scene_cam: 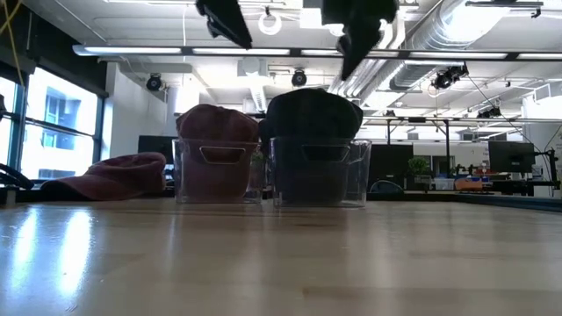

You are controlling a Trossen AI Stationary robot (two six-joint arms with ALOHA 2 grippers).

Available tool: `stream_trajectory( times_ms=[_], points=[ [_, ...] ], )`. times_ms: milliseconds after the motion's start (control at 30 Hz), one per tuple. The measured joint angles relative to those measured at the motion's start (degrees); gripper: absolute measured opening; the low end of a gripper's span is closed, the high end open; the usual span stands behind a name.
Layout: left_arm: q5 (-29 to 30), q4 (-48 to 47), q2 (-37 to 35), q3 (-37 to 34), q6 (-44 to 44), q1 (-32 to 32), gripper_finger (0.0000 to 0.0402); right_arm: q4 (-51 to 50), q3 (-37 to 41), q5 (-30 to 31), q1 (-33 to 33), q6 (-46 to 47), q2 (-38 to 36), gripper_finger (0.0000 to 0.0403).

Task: Pick & Place hat
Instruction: Put the blue cap into the right bin

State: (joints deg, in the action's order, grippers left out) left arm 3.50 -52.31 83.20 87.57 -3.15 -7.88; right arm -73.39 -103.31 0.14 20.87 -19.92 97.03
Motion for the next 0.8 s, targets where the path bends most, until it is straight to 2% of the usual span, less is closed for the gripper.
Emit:
stream_trajectory(
  times_ms=[133, 233, 300, 400, 567, 633, 733, 800],
  points=[
    [5.79, 9.90, 2.18, -1.56, -5.92, 0.00, 0.0095, -5.69, 0.02, -0.55, 1.62, 1.26, -0.06, 0.0185],
    [11.25, 15.85, 3.62, -1.89, -9.27, -0.02, 0.0095, -4.93, 0.07, -1.75, 2.34, 0.64, -0.06, 0.0185],
    [12.51, 21.43, 3.74, -1.53, -11.66, -0.49, 0.0095, -3.92, 0.07, -1.99, 3.08, 0.51, -0.06, 0.0184],
    [8.72, 22.72, 3.93, -1.60, -14.64, -2.88, 0.0097, -2.88, 0.07, -3.28, 5.12, -0.59, -0.06, 0.0181],
    [4.35, 21.34, 7.79, -1.85, -12.17, -8.77, 0.0132, -0.93, 0.26, -8.22, 9.69, -5.09, -0.06, 0.0176],
    [2.23, 22.18, 8.66, -1.73, -10.20, -11.03, 0.0155, 2.18, 2.55, -11.25, 11.58, -6.80, -0.34, 0.0176],
    [-5.10, 22.23, 10.31, -1.54, -9.72, -13.90, 0.0190, 7.82, 8.00, -17.74, 13.77, -7.54, -1.37, 0.0176],
    [-8.68, 22.14, 12.26, -1.62, -8.92, -14.53, 0.0209, 11.48, 11.71, -19.73, 14.20, -8.90, -2.28, 0.0176]
  ],
)
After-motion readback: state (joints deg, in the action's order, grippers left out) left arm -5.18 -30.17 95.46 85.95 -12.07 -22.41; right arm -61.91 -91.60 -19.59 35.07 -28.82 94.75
